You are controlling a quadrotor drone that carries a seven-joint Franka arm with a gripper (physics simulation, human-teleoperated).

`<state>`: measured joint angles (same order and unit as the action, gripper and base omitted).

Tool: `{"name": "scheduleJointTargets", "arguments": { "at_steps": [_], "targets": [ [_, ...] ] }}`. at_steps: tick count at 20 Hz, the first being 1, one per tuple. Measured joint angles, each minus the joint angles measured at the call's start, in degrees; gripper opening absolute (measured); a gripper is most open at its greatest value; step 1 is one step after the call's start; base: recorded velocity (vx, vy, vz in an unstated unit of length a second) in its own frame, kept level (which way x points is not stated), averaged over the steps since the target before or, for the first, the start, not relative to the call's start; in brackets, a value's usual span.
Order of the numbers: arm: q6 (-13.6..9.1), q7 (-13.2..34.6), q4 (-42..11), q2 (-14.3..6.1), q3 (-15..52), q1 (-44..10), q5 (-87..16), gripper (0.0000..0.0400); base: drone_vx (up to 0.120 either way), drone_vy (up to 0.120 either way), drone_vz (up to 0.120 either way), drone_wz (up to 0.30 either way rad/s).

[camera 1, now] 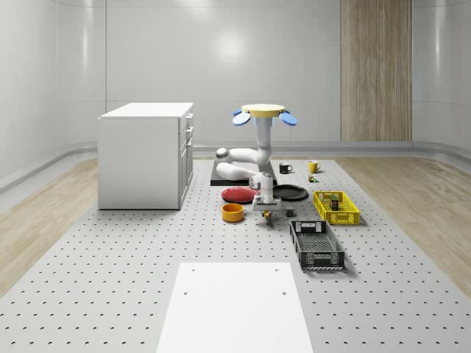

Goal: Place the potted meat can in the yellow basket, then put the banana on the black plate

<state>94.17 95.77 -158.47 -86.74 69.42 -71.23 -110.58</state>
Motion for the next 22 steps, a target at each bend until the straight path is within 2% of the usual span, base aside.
{"name": "scheduleJointTargets", "arguments": {
  "at_steps": [7,12,22],
  "targets": [
    [-1.89,-0.45,-1.32,0.03,4.23,0.74,3.87,0.0194,0.0,0.006,0.12,0.0],
    [-2.29,-0.54,-1.59,-0.01,5.33,0.85,4.9,0.0194,-0.088,0.12,0.12,0.0],
    [-2.35,-0.57,-1.7,-0.15,5.84,0.85,5.42,0.0194,-0.12,0.12,0.0,0.0]
  ]
}}
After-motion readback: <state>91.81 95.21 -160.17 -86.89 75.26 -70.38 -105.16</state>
